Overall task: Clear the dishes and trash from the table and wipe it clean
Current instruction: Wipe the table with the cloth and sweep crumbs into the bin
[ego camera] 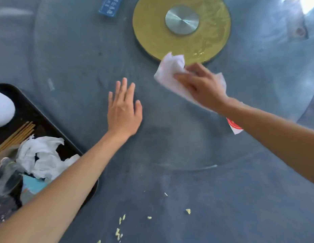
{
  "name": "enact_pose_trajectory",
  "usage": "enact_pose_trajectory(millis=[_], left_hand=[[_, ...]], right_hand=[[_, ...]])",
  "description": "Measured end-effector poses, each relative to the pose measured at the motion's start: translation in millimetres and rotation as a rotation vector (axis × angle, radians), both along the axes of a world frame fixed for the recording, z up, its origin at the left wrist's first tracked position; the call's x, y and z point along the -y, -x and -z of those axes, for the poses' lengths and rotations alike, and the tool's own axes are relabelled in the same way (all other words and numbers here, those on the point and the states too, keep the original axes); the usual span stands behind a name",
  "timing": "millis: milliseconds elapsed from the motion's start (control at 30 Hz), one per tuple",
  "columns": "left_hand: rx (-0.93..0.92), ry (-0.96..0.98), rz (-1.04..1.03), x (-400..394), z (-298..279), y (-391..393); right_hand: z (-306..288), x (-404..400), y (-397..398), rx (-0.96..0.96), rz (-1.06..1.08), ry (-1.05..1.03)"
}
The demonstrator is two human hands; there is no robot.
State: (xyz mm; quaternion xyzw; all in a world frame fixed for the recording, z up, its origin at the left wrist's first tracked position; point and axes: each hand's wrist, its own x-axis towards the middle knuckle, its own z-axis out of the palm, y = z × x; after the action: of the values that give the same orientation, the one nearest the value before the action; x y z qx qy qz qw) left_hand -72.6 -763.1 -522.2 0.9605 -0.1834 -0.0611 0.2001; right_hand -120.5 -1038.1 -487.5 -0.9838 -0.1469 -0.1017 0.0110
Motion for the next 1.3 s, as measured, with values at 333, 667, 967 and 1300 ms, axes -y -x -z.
enact_pose_trajectory(millis=[333,667,967,1300], left_hand=[[0.103,-0.072,0.067,2.2,18.3,25.5],[0.012,-0.069,0.12,-33.0,4.9,-3.6],[-0.039,-0.067,0.258,-102.4,4.2,116.3],[-0.087,-0.144,0.288,-136.3,4.8,171.1]], right_hand=[[12.1,-7.4,-19.4,-0.114,0.291,-0.17],[30.5,-146.9,166.9,-0.239,-0.168,-0.361],[-1.3,-117.9,304.9,0.024,0.991,-0.589],[34.2,-164.0,320.7,-0.19,1.238,-0.449]])
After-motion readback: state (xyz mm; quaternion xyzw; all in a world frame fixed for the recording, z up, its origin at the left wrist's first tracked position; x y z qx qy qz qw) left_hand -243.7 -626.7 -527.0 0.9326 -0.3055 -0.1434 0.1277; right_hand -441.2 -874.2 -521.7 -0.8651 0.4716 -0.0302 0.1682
